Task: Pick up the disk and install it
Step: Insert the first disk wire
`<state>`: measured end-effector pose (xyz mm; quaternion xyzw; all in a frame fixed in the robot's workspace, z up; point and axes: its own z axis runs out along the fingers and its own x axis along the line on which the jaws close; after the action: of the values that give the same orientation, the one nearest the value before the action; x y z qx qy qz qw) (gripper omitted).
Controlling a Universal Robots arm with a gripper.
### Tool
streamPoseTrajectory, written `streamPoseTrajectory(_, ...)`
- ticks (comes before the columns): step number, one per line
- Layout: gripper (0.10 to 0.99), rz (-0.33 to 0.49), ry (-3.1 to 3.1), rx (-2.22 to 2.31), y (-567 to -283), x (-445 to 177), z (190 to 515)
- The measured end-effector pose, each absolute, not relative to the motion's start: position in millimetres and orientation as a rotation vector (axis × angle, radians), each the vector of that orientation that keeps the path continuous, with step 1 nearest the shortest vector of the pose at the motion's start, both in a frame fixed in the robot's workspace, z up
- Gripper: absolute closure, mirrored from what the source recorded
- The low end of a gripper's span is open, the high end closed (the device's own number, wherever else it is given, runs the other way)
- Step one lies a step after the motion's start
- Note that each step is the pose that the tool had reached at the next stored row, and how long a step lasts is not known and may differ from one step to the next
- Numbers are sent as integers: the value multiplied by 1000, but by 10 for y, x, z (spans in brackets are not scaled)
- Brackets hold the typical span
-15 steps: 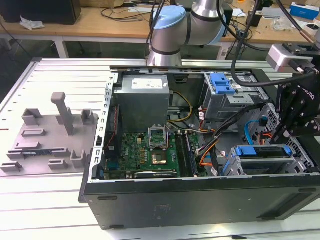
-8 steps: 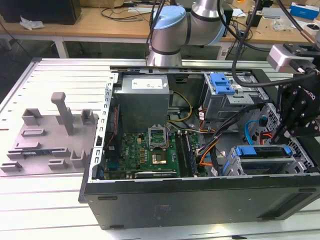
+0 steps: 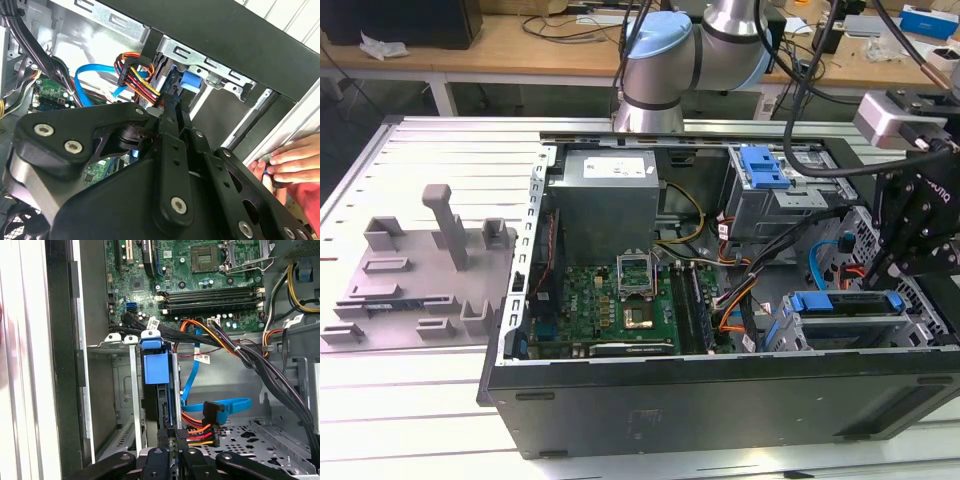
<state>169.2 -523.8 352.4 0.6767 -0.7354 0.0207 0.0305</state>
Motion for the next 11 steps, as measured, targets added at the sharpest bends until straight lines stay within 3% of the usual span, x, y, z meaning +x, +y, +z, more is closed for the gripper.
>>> streamPoseTrajectory(11,918,64,-2266,2086,-5247,1692,3503)
